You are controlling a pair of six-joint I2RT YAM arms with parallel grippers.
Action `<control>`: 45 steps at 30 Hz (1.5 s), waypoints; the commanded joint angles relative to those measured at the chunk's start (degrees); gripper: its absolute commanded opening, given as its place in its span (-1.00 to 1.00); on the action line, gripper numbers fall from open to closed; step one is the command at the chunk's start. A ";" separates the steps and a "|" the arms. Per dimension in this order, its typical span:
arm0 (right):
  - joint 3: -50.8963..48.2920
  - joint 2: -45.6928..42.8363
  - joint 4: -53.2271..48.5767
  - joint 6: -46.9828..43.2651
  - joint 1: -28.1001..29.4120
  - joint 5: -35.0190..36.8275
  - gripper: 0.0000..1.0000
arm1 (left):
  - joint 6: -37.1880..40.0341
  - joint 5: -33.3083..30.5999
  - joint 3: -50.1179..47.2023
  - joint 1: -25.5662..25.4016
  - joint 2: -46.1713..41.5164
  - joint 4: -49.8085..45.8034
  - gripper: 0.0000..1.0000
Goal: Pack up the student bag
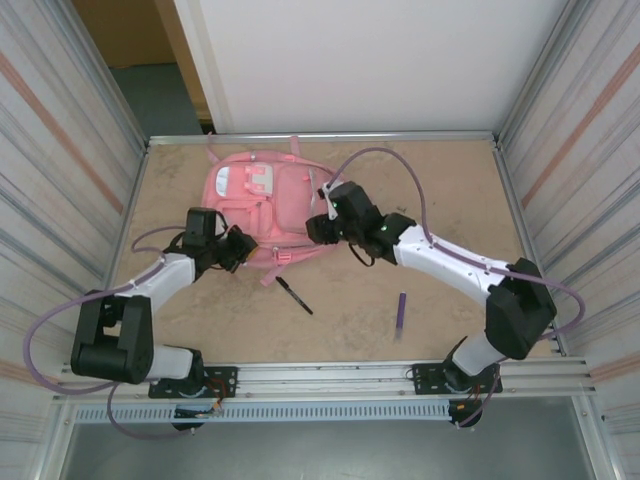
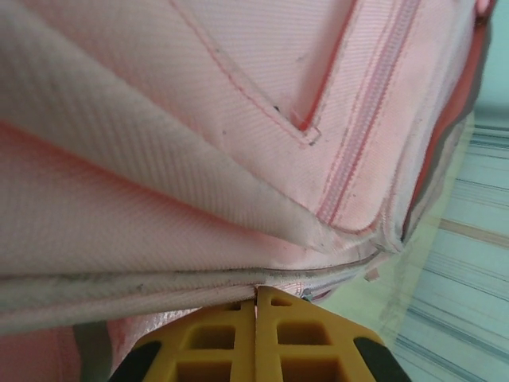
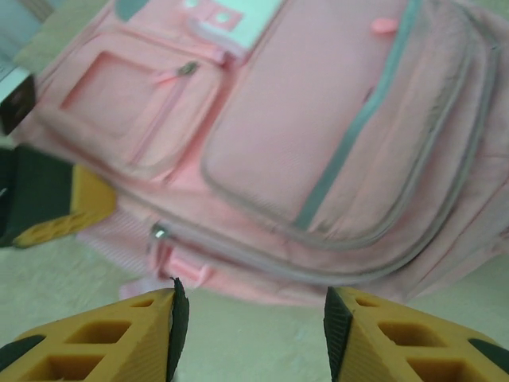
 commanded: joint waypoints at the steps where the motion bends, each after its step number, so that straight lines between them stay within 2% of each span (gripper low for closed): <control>1: -1.91 1.15 -5.50 13.01 1.80 1.19 -0.01 | -1.83 4.18 1.37 -0.79 -2.60 -0.88 -1.00; 3: -0.60 3.40 -6.38 21.21 3.76 -2.34 -0.03 | -1.65 4.52 2.04 -0.87 -3.15 -1.99 -1.00; 6: 5.51 7.47 -12.61 28.47 8.20 3.66 -0.06 | -2.45 4.91 2.15 -0.96 -3.83 -2.34 -1.00; 10: 11.06 12.31 -14.14 34.73 11.91 4.65 -0.20 | -3.18 7.85 2.45 -0.98 -3.86 -1.39 -1.00; 14: 17.06 19.57 -16.31 38.91 13.93 5.67 -0.22 | -3.45 9.41 2.34 -0.88 -3.93 -1.37 -1.00; 21: 23.00 27.79 -18.35 37.35 13.24 7.91 -0.20 | -3.67 12.58 2.23 -0.70 -3.12 0.56 -1.00; 25: 25.43 29.57 -19.97 35.24 12.99 11.29 -0.20 | -0.78 16.66 4.34 -0.70 -0.59 -0.96 -1.00; 28: 25.59 29.91 -19.46 35.19 11.83 10.88 -0.20 | -0.86 18.32 4.69 -0.70 0.83 -0.94 -1.00; 38: 27.37 31.66 -20.31 32.57 10.18 7.96 -0.25 | -0.34 17.22 4.41 -0.48 1.49 -0.96 -1.00; 39: 27.48 31.89 -20.32 32.06 10.17 6.87 -0.24 | 0.39 16.13 4.59 -0.45 1.18 -2.25 -0.95; 41: 26.90 31.90 -19.39 29.45 10.24 4.15 -0.24 | 1.11 11.22 4.89 -0.28 0.38 -6.36 -0.31; 45: 24.15 31.85 -13.83 24.12 10.26 -2.04 -0.26 | 2.86 5.63 4.63 0.45 -0.74 -9.95 -0.06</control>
